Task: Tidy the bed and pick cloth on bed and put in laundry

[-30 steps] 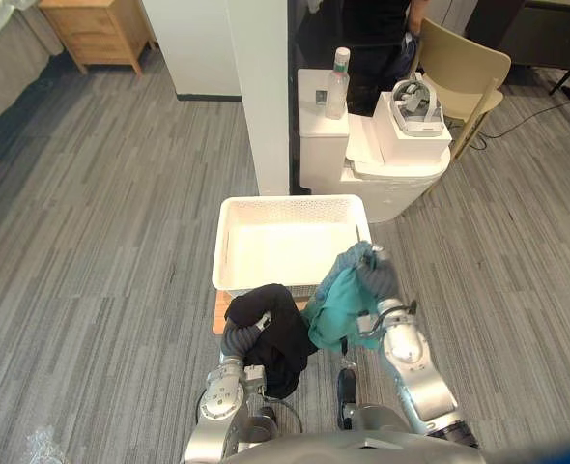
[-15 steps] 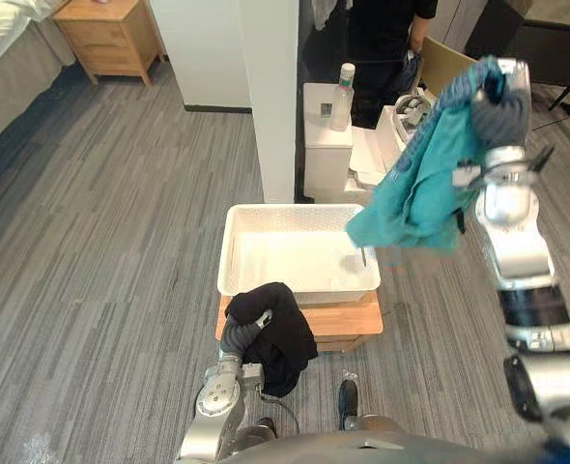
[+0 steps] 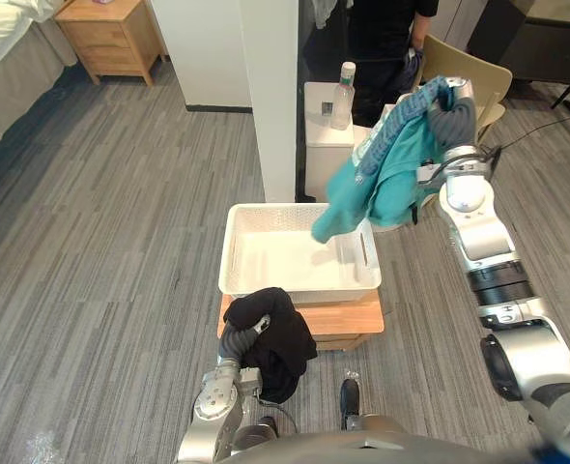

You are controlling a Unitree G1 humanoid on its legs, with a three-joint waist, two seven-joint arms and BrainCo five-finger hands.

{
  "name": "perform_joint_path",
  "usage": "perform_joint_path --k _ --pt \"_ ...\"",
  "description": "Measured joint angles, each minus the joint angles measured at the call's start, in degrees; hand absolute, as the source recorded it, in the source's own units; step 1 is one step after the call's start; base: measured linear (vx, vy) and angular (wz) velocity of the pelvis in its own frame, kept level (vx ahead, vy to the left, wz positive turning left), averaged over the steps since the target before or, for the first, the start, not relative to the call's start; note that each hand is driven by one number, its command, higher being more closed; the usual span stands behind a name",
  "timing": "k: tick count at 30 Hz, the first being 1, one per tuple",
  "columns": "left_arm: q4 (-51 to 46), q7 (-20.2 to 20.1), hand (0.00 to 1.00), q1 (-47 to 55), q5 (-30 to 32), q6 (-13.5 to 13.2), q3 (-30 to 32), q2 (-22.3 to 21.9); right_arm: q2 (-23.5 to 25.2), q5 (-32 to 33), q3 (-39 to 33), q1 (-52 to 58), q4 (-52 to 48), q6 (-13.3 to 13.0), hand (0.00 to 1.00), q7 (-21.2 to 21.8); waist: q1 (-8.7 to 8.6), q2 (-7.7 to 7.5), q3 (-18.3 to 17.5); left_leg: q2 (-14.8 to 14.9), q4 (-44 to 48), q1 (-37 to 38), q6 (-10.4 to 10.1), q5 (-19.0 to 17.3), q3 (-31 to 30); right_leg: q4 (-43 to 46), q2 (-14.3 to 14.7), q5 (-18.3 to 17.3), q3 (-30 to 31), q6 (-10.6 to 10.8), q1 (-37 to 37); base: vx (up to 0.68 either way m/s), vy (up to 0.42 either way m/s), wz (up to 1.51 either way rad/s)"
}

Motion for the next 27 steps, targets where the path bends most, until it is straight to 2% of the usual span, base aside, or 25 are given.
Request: perform_joint_path --k 2,12,23,24,27 --pt "0.0 0.0 1.00 -0.3 0.0 0.0 0.1 0.0 2.4 0.0 0.1 0.6 0.1 0.3 1.00 0.0 0.00 0.63 0.7 0.0 0.0 -0.3 0.0 0.0 0.0 0.0 0.0 0.0 0.0 0.0 -0.2 0.00 0.000 0.00" --pt "-0.5 0.1 1.00 -0.3 0.1 0.0 0.0 -0.7 11.4 0.0 2.1 10.4 3.3 0.6 1.00 0.5 0.39 0.60 0.7 -0.1 0.9 -1.5 -0.1 0.7 1.5 0.0 -0.4 0.0 0.0 0.0 -0.8 0.01 0.005 0.03" --pt "-0.7 0.1 1.00 0.1 0.3 0.0 0.0 -1.6 15.0 -0.1 1.7 20.9 8.6 0.9 1.00 1.2 0.50 0.49 0.8 0.1 -0.1 -1.5 -0.3 1.2 1.4 0.0 -0.4 0.0 0.0 -0.1 -0.8 -0.05 -0.031 0.02" --pt "-0.7 0.1 1.00 0.0 0.3 0.0 0.0 -1.6 15.3 -0.1 1.6 21.4 9.2 1.1 0.00 1.2 0.50 0.49 0.8 0.1 -0.1 -1.5 -0.3 1.3 1.5 0.0 -0.4 0.0 0.0 -0.1 -0.8 -0.03 -0.027 0.02" --pt "-0.9 0.1 1.00 -0.1 0.6 0.0 0.1 -1.6 17.0 -2.2 1.0 24.0 9.6 1.2 0.00 1.5 0.48 0.46 0.8 0.0 -1.0 -1.2 0.1 1.9 1.5 0.0 -0.5 0.0 -0.2 -0.1 -0.8 0.00 0.000 0.00"
